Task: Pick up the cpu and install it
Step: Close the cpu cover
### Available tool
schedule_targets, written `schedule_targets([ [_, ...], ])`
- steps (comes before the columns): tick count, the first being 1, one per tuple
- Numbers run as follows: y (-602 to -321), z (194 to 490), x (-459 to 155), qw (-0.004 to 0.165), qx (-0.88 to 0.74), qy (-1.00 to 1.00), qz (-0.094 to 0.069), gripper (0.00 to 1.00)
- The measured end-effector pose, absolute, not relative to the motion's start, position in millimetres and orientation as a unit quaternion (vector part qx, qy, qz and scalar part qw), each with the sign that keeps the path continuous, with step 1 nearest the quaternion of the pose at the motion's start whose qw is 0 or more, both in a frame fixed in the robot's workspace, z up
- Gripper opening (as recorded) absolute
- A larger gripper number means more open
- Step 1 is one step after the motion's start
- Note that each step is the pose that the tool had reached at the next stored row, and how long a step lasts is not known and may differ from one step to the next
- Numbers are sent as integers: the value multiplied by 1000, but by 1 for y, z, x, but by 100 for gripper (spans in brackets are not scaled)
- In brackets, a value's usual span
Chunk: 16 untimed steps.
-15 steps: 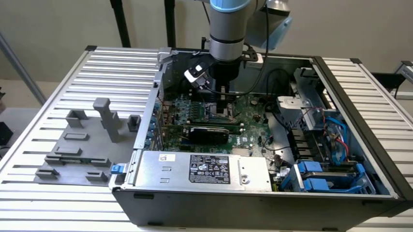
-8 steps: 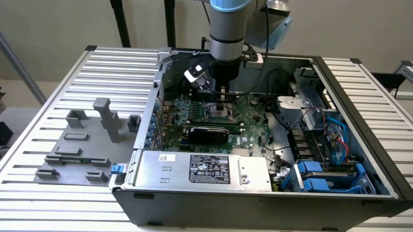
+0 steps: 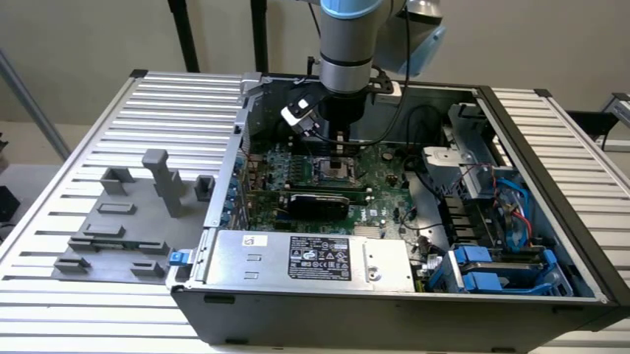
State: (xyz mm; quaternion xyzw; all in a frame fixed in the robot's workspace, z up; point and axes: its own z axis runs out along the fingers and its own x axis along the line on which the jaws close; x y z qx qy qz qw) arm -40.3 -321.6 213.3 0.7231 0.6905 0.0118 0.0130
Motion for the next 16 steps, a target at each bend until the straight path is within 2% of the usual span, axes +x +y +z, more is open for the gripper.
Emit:
schedule_targets([
  [11, -322, 214, -37, 12, 723, 690, 12, 11],
  [16, -323, 228, -21, 8, 723, 691, 8, 11],
])
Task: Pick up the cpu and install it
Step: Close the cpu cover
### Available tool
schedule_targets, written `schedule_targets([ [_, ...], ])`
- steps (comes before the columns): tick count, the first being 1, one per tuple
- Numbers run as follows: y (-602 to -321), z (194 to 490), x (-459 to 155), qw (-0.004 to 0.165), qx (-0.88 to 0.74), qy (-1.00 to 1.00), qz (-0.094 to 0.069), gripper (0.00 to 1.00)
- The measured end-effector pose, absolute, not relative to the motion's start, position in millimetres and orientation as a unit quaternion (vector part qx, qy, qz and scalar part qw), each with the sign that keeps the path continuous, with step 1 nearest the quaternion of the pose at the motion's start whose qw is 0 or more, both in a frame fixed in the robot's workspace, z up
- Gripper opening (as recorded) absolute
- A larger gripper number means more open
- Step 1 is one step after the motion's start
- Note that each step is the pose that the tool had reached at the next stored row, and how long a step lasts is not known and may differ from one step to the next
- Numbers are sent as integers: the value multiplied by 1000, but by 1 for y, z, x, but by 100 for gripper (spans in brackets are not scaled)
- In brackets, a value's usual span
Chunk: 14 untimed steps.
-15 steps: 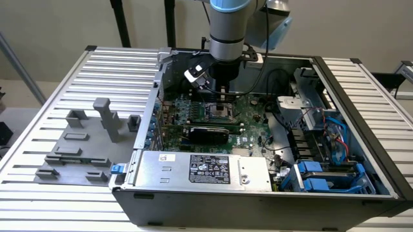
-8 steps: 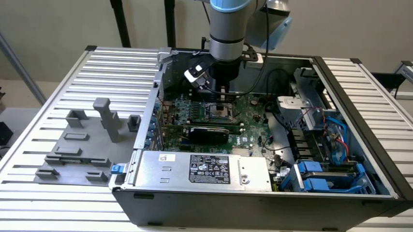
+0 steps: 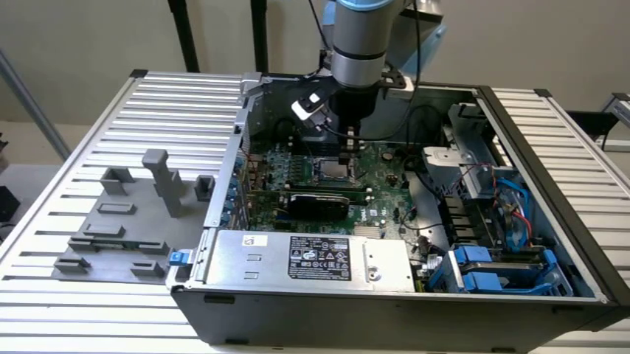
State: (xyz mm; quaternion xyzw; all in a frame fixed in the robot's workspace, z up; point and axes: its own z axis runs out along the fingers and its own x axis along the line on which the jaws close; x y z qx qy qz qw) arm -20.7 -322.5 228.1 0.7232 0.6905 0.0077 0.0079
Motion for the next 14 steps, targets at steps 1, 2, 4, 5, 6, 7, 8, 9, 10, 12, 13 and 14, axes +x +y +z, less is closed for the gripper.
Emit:
schedule_targets([
  [1, -323, 232, -17, 7, 723, 691, 7, 11],
  [2, -323, 236, -14, 6, 723, 691, 6, 11],
  [4, -323, 245, -5, 4, 723, 691, 4, 11],
  [5, -323, 249, -1, 3, 723, 691, 3, 11],
  [6, -323, 252, 3, 2, 723, 691, 2, 11],
  [7, -324, 256, 8, 1, 723, 691, 1, 11],
  [8, -324, 260, 12, 0, 723, 691, 1, 11],
  [9, -324, 263, 17, -1, 723, 691, 0, 11],
  [10, -324, 266, 21, -2, 723, 691, -1, 11],
  [12, -324, 269, 30, -4, 723, 691, -2, 11],
  [13, -324, 269, 35, -4, 723, 691, -2, 11],
  [14, -324, 269, 39, -5, 723, 691, -2, 11],
])
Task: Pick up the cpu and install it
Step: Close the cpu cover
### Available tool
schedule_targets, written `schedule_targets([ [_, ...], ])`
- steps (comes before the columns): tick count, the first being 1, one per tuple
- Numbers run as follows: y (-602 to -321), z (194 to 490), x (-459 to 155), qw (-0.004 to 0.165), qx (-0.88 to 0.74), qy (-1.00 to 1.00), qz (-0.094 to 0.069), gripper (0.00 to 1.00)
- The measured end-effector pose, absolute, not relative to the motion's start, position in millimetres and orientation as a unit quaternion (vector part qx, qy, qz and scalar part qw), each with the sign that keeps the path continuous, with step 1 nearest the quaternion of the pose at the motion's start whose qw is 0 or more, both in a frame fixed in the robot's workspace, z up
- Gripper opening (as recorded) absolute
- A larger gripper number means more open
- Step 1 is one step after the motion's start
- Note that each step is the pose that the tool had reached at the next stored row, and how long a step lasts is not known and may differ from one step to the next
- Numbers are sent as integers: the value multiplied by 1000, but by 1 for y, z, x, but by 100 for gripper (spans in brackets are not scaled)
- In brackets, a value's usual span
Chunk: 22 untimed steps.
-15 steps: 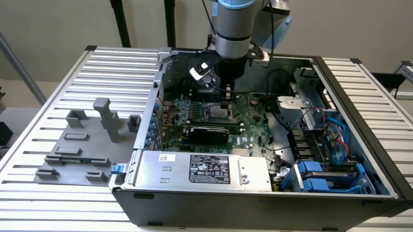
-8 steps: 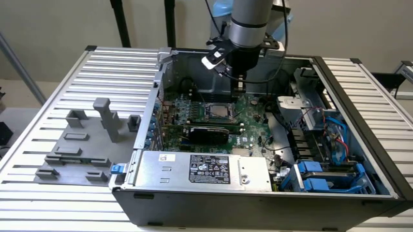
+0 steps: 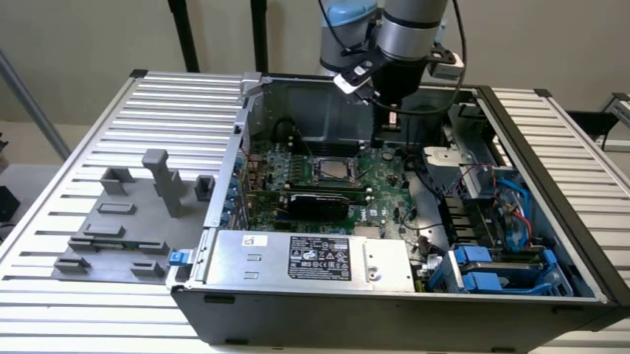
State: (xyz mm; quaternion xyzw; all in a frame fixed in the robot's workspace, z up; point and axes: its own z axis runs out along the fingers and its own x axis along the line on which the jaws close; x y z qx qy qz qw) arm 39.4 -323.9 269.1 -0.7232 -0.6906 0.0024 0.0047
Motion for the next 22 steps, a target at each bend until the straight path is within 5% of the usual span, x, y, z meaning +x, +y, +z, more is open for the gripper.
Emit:
schedule_targets([
  [15, -326, 250, 63, 7, -723, -691, 5, 11],
  [22, -326, 248, 53, 26, -723, -690, 25, 11],
])
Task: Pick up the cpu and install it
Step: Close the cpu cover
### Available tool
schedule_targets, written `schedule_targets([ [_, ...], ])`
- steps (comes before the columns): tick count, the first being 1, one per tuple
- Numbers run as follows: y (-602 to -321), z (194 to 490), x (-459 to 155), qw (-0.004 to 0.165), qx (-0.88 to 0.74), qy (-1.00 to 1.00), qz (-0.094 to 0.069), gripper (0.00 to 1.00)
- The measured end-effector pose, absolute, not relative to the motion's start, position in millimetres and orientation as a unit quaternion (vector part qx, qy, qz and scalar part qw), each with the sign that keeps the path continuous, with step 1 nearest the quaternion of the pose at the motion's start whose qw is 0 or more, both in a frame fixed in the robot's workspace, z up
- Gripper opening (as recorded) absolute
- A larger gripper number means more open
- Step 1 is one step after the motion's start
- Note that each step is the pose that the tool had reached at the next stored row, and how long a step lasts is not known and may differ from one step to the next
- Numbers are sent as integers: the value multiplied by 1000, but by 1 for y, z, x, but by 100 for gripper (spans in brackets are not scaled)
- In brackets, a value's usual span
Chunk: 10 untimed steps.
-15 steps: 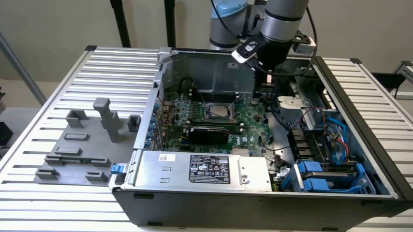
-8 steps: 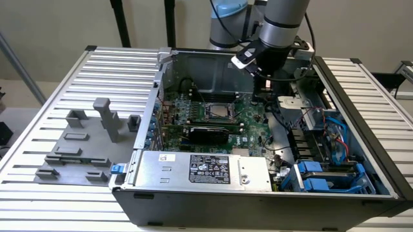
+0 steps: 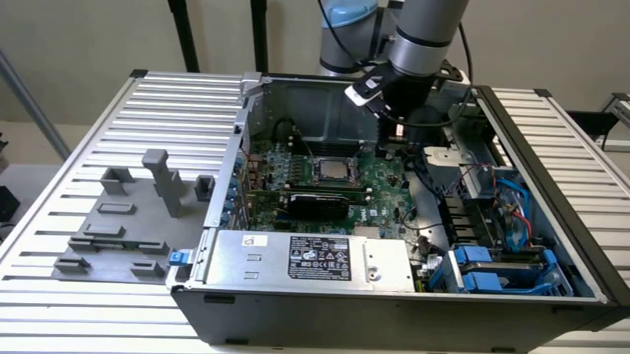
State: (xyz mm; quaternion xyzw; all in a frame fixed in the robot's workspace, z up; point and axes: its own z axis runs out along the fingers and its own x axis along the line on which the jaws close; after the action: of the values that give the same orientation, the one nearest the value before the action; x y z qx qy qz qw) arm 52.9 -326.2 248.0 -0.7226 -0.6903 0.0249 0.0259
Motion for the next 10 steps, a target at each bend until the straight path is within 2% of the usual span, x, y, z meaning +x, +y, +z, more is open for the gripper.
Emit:
schedule_targets([
  [10, -326, 246, 29, 50, -721, -689, 51, 11],
])
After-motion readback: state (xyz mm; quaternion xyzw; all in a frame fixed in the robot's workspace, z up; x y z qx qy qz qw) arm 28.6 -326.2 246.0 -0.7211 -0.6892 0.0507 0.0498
